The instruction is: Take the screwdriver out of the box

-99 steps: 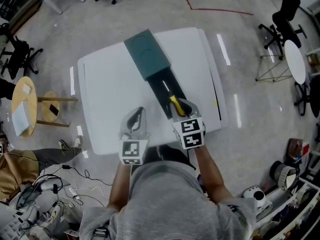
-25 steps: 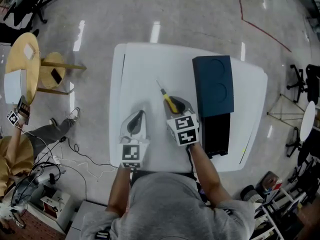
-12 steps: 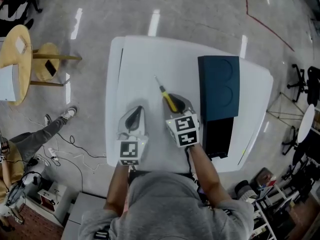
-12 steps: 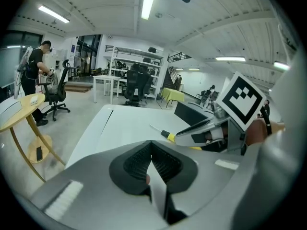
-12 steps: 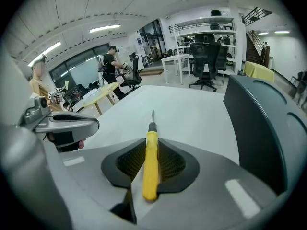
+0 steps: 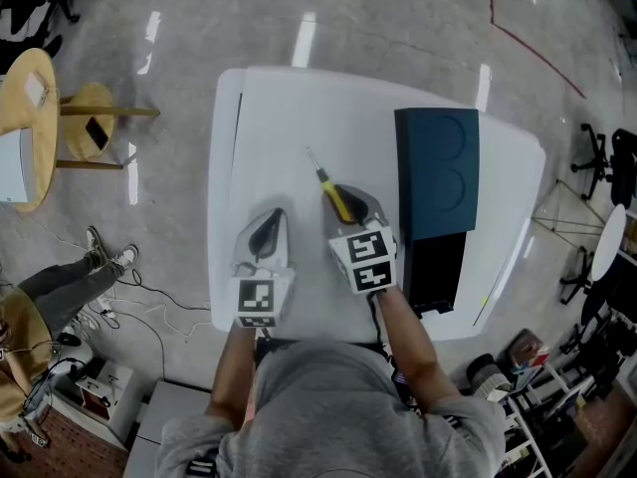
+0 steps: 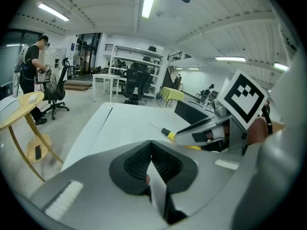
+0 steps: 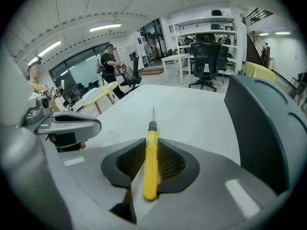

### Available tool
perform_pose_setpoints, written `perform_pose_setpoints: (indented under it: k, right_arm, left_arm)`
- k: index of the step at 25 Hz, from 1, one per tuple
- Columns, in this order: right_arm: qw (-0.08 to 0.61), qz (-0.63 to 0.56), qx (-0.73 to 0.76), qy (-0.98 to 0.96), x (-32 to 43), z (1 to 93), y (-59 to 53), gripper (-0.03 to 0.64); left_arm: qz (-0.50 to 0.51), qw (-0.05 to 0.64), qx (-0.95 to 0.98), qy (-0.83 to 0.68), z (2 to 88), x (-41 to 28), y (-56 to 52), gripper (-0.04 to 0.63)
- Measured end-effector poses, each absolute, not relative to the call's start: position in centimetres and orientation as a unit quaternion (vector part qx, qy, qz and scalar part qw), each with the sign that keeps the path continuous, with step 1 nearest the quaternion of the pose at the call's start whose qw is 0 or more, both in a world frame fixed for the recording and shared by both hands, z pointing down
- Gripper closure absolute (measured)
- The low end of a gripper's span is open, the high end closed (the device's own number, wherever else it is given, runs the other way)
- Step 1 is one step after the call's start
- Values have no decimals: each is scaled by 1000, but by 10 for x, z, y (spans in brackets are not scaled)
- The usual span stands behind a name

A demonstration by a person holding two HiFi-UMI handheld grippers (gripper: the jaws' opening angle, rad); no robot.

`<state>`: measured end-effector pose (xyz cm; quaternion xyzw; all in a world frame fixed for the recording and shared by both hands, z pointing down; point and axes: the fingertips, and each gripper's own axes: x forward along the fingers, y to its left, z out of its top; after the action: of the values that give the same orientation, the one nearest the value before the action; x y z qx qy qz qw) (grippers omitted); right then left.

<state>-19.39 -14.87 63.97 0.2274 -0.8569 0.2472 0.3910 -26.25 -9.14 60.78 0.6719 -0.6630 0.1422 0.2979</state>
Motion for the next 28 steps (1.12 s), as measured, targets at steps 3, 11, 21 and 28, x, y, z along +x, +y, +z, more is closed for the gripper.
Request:
perform_pose_setpoints:
  k: [3,11,21,28]
  right_arm:
    - [385,246,233,-858,-190,643,-150,534]
    - [372,246,229,-865,-192,634,-146,447]
    - [340,213,226,-888,-191,596,-132,351]
    - [317,190,239,-898,-175,558,-125,369]
  left_arm:
    - [143,294,674,-663,606,-261,-90,583]
    - [136,286,671,-670,592,-261,-86,583]
    - [133,256,670,-683,558,-257,-75,583]
    - [129,222,681,-686,525,-245,-65,583]
